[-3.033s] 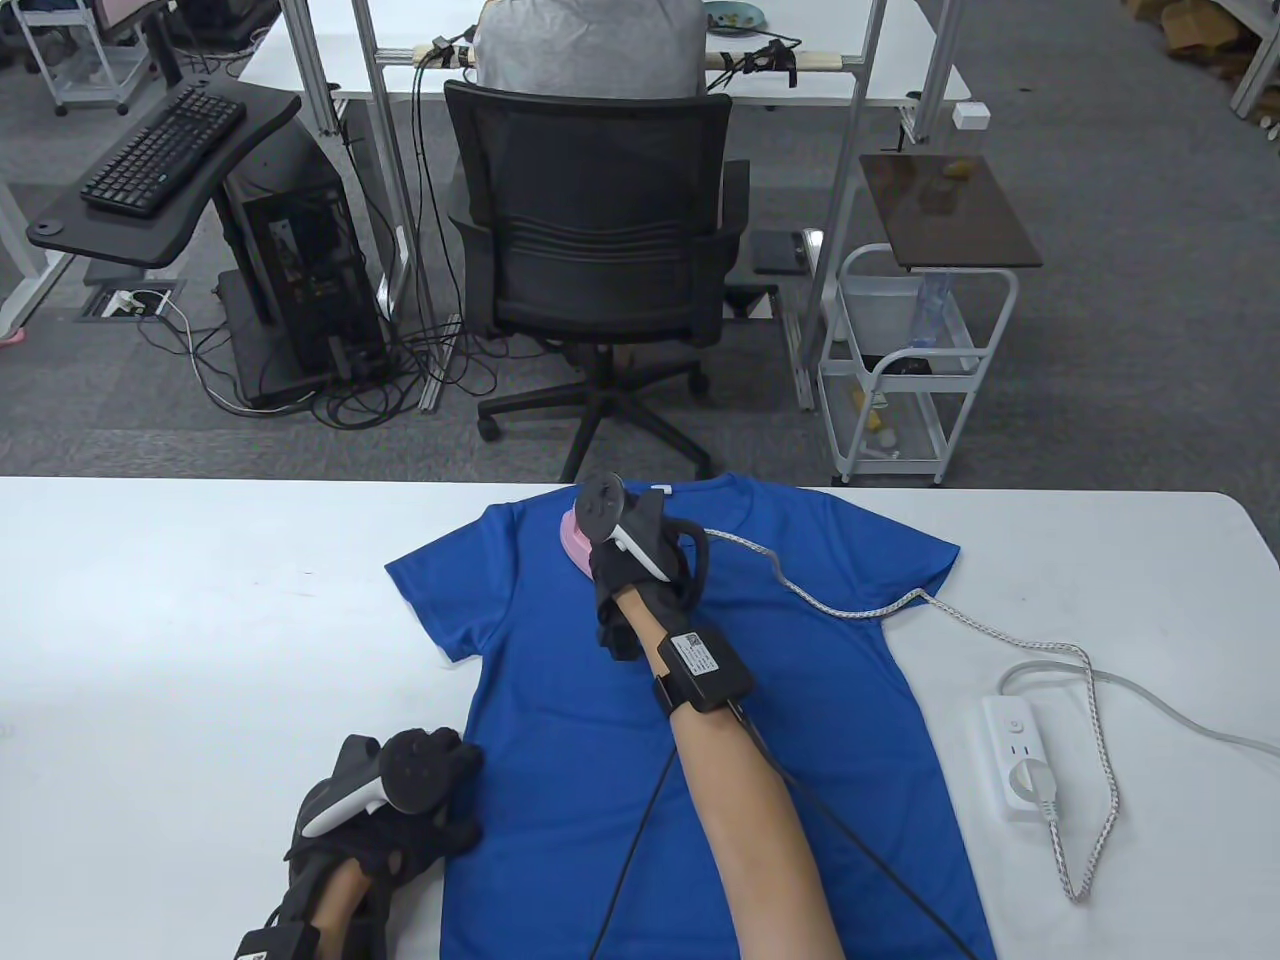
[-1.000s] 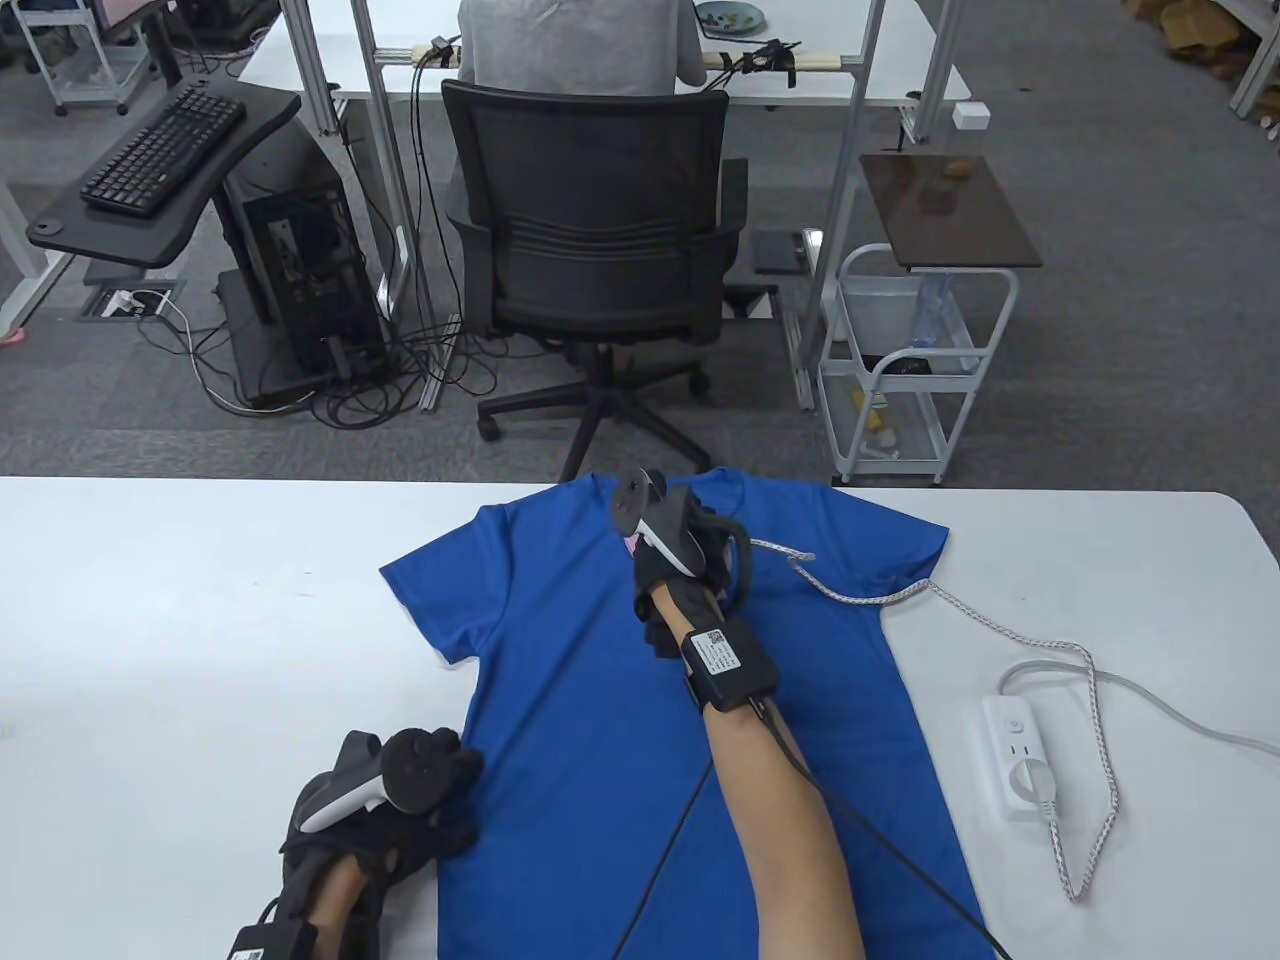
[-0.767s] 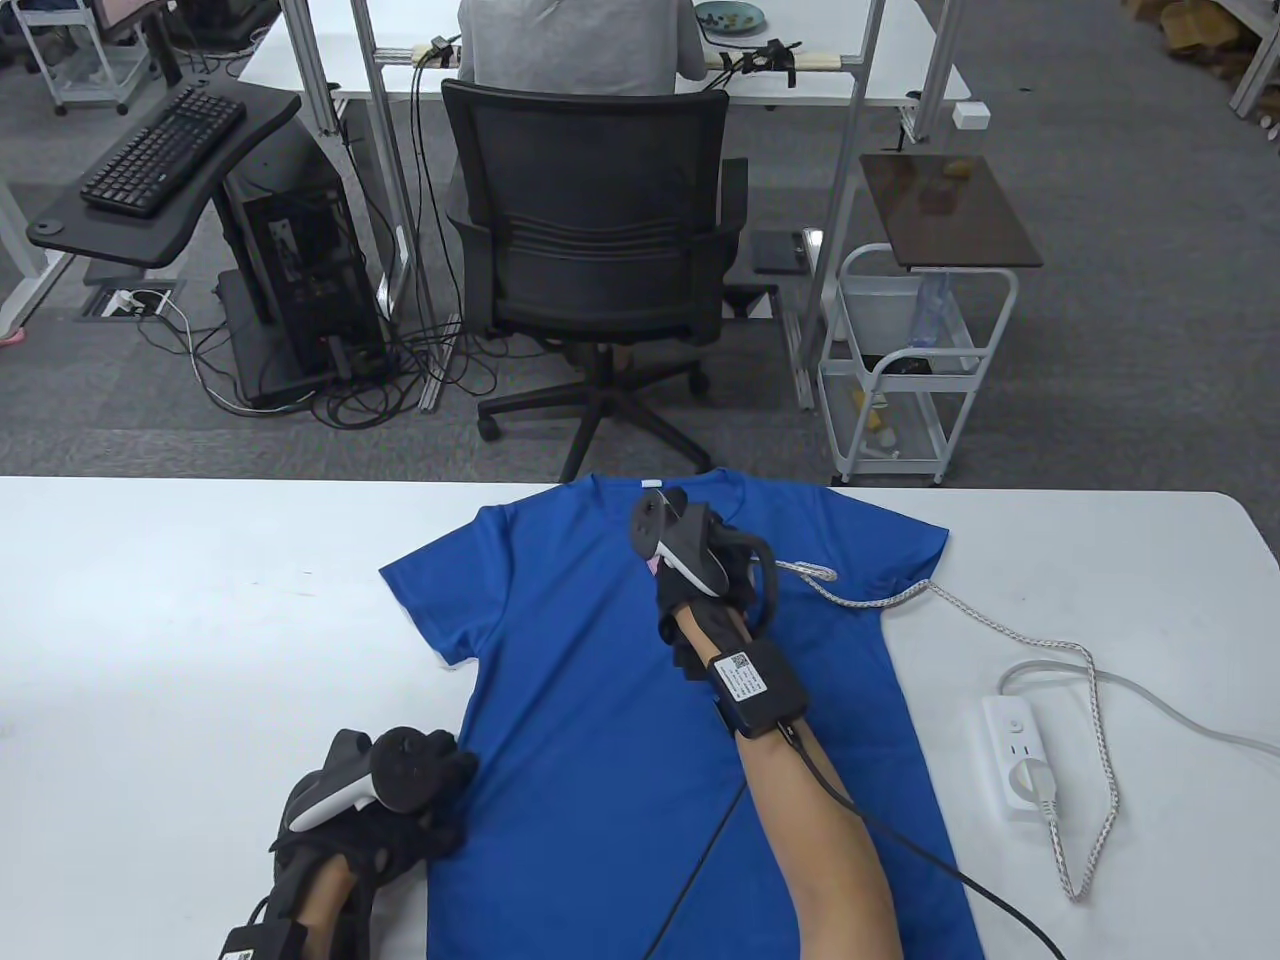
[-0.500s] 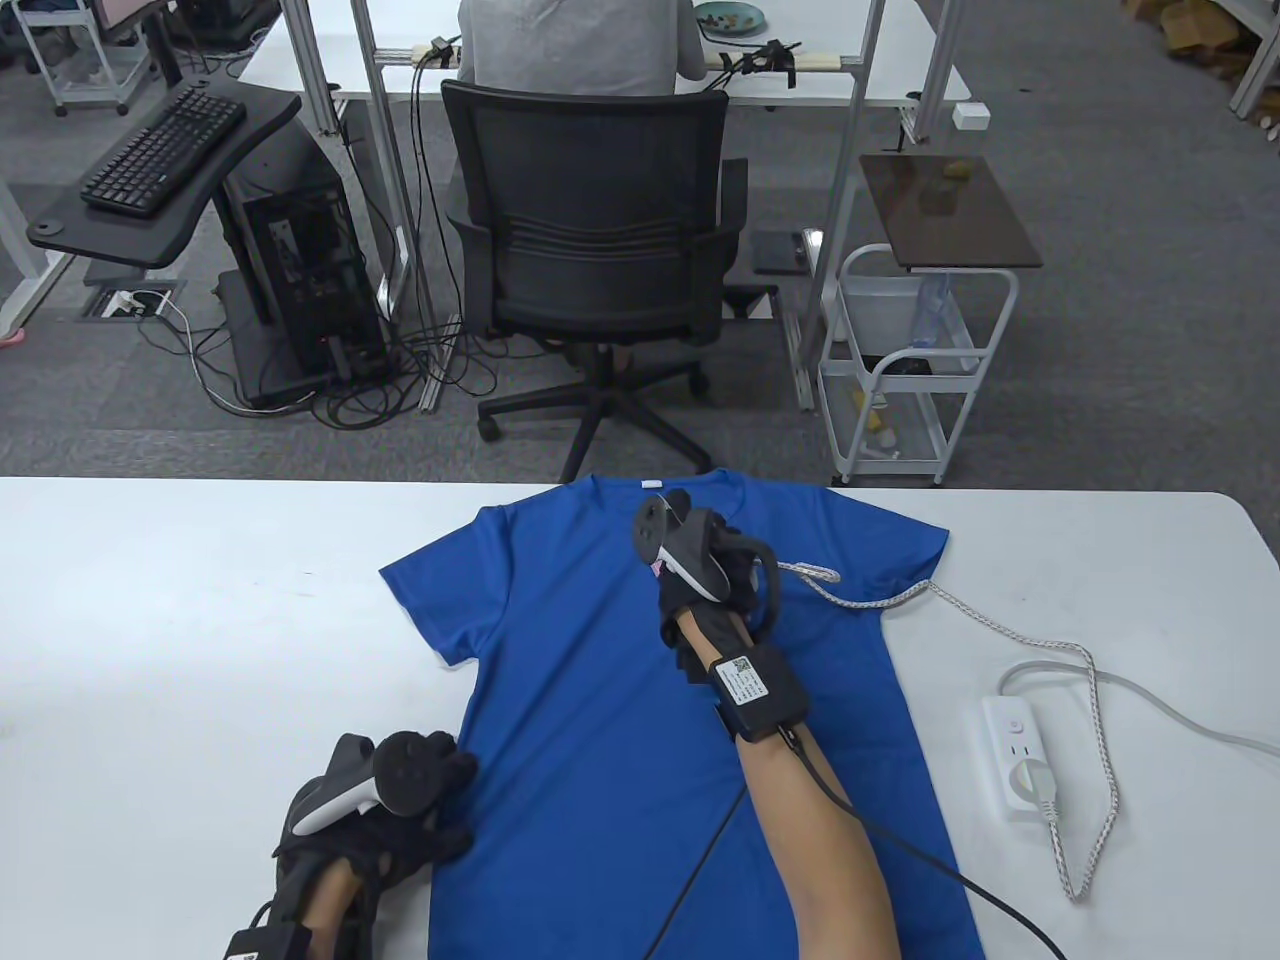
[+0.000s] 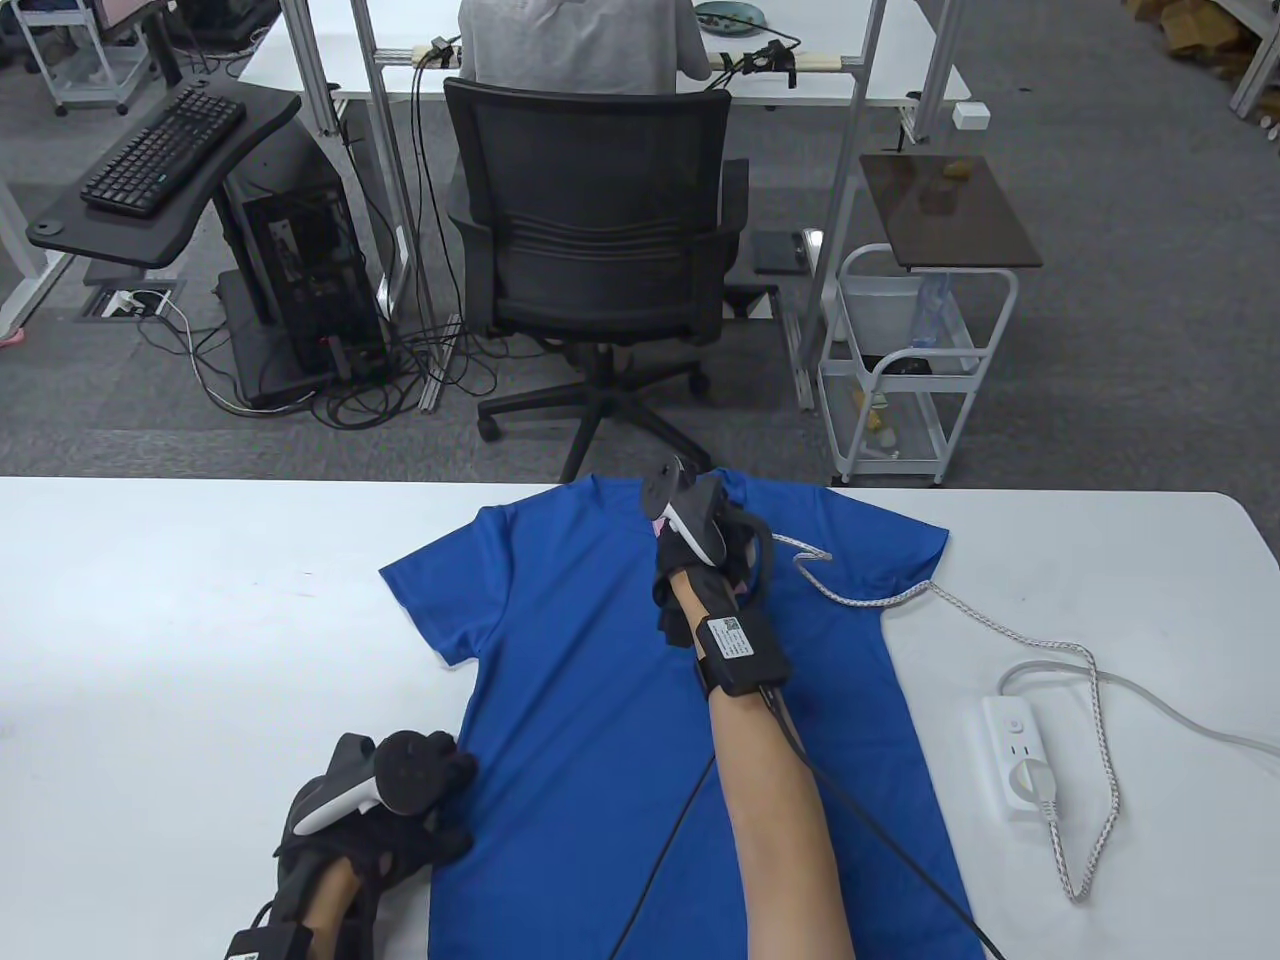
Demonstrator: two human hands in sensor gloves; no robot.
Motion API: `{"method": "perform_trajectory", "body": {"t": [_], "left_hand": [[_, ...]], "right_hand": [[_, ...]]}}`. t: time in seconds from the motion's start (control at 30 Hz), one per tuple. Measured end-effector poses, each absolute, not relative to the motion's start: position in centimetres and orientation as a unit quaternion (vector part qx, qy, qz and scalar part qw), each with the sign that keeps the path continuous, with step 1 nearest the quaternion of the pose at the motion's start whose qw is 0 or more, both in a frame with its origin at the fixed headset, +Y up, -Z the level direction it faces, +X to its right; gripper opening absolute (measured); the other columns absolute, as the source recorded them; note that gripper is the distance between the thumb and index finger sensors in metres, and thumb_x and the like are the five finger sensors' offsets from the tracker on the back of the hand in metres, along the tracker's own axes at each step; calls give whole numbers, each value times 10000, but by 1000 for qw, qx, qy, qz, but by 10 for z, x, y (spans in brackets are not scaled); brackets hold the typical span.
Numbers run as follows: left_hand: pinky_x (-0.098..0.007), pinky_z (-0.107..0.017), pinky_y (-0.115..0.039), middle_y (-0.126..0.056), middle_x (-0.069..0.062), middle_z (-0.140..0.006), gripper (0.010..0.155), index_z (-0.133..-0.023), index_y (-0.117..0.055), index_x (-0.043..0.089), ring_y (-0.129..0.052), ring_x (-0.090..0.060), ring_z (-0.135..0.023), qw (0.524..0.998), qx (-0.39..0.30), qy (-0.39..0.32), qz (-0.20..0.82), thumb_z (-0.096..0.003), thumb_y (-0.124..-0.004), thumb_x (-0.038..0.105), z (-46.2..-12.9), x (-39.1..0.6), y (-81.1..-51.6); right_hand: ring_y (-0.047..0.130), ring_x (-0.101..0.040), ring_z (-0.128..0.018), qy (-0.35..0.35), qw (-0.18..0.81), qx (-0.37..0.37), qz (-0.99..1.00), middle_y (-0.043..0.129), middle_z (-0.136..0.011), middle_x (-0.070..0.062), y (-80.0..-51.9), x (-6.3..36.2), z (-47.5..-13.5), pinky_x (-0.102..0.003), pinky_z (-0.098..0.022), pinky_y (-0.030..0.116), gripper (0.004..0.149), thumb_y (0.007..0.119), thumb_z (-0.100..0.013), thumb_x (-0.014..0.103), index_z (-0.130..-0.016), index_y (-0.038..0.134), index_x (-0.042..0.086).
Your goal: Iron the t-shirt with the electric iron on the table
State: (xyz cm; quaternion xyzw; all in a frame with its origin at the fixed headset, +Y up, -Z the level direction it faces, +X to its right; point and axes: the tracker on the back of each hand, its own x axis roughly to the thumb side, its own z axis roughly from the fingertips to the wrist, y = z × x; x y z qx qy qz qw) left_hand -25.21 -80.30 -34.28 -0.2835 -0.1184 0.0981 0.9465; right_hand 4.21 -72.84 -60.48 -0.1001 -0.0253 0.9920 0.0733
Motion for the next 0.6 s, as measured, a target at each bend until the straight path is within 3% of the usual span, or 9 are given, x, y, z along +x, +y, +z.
{"method": "perform_trajectory", "body": {"t": [0.23,0.6], "left_hand": [[-556,-745,-234,-162,36,-1162,775,-1069,-297,351,-140,-302,-1083,947,-284,-117,97,-438,-711,524,-343,-252,-803],[-556,-744,-232,-160,36,-1162,775,-1069,-295,352,-137,-302,-1082,946,-284,-117,99,-438,-712,524,-343,-253,-803]], "right_hand": [[862,-432,-757,-24,73,-90,993,703,-1020,-243,-731,46,-604,-556,-583,740,614,695,-516,267,-1091,482,305],[891,-426,-732,-34,41,-53,997,730,-1001,-249,-731,66,-572,-548,-559,767,616,692,-510,270,-1090,484,279]]}}
